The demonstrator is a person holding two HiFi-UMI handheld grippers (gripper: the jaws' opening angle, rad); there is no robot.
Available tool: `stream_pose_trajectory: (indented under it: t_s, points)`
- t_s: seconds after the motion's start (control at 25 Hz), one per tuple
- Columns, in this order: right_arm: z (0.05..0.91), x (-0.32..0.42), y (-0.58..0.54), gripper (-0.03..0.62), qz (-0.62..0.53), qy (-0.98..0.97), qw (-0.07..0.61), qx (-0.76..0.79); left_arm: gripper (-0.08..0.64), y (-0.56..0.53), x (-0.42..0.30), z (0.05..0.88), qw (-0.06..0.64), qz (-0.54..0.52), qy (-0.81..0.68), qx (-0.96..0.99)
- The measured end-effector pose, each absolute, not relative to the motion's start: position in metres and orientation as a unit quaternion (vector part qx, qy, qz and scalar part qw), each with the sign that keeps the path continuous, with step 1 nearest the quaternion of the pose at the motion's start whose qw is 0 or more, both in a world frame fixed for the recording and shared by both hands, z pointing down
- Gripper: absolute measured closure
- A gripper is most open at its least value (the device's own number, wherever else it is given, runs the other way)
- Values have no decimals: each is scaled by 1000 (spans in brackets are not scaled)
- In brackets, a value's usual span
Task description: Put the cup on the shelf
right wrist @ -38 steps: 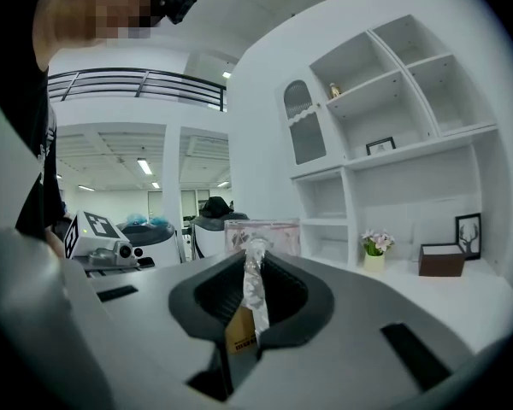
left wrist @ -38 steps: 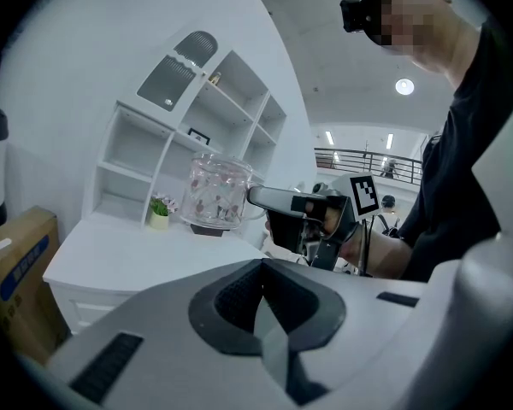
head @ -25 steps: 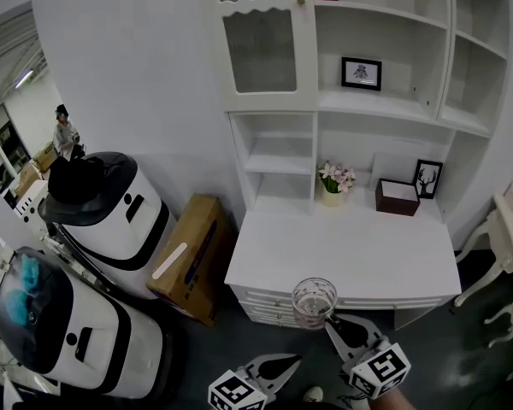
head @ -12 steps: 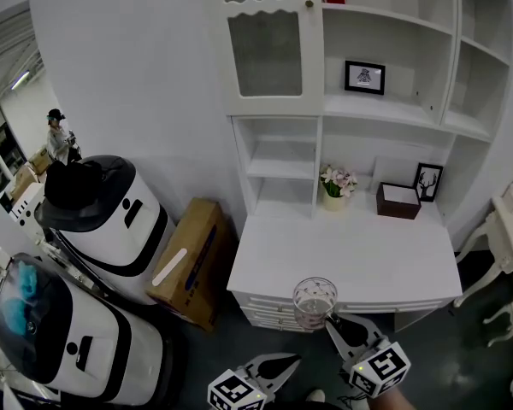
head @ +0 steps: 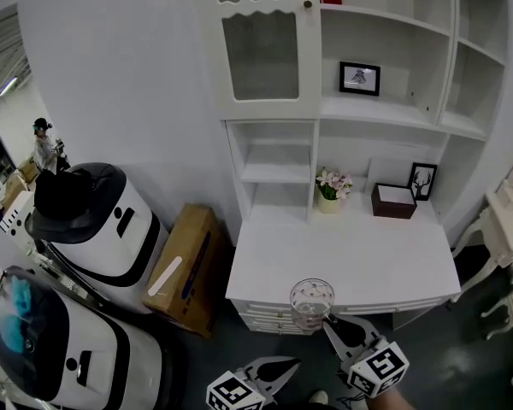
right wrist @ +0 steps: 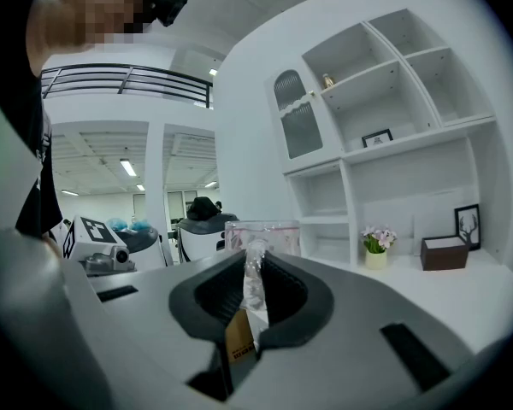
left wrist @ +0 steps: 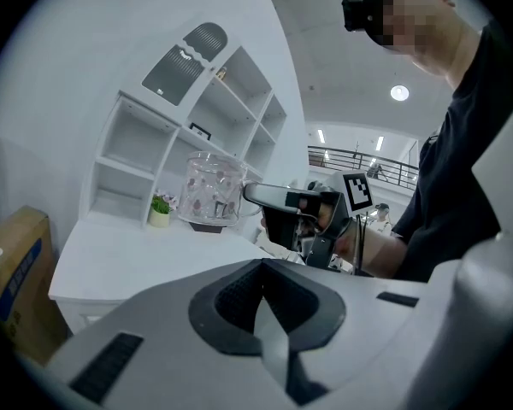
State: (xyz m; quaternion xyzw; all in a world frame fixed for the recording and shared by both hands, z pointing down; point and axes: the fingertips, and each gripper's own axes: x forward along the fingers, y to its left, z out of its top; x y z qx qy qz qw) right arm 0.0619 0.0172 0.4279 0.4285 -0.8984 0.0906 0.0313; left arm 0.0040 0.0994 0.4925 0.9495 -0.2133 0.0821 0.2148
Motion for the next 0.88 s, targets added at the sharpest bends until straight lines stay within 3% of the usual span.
stream_pose_trajectory:
  t_s: [0.88]
  points:
    - [429, 12, -23, 563, 97, -879, 4, 466, 555, 59, -53, 497, 208, 94, -184, 956]
